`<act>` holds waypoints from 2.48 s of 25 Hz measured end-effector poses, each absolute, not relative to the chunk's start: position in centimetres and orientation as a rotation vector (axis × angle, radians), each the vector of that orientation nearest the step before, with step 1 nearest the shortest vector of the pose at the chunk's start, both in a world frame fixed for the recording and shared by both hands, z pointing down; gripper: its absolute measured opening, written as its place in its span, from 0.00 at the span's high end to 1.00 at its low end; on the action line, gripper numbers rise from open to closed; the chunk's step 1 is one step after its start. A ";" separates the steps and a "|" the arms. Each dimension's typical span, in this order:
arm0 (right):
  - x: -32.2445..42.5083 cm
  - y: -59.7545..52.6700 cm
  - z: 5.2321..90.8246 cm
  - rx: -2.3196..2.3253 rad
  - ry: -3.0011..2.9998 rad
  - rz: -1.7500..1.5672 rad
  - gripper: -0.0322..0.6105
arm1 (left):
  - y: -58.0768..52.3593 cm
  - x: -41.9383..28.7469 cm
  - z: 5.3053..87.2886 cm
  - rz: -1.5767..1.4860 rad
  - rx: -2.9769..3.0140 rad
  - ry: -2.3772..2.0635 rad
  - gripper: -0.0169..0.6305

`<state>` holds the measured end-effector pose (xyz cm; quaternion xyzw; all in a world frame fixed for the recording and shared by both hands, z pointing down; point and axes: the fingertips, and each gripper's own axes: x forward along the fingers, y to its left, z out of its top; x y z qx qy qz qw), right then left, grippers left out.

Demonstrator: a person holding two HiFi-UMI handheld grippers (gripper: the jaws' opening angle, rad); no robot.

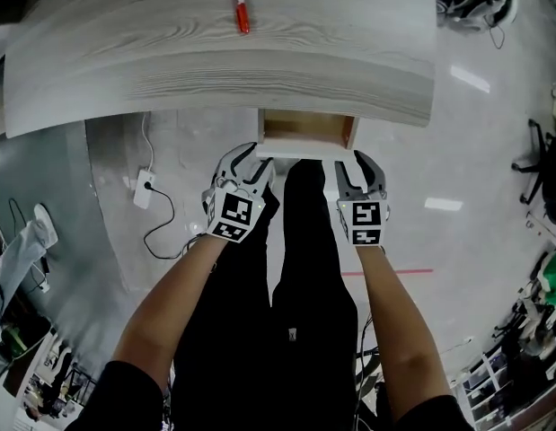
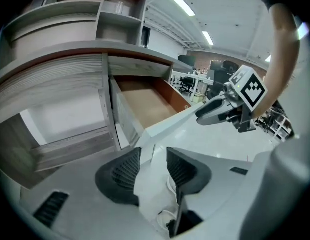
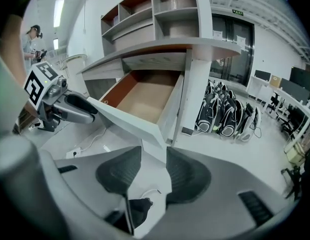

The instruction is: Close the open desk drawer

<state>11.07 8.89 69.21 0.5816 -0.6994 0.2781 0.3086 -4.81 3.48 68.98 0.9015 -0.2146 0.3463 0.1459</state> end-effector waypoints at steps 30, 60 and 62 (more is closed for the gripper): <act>11.3 7.1 67.7 1.617 -1.830 0.760 0.74 | 1.8 -4.0 66.8 0.906 2.457 -0.730 0.72; 11.5 5.5 65.0 1.656 -1.915 0.752 0.74 | -0.3 -3.6 64.1 0.833 2.431 -0.821 0.72; 11.6 4.9 65.0 1.673 -1.912 0.753 0.74 | -1.0 -3.4 64.1 0.832 2.438 -0.825 0.72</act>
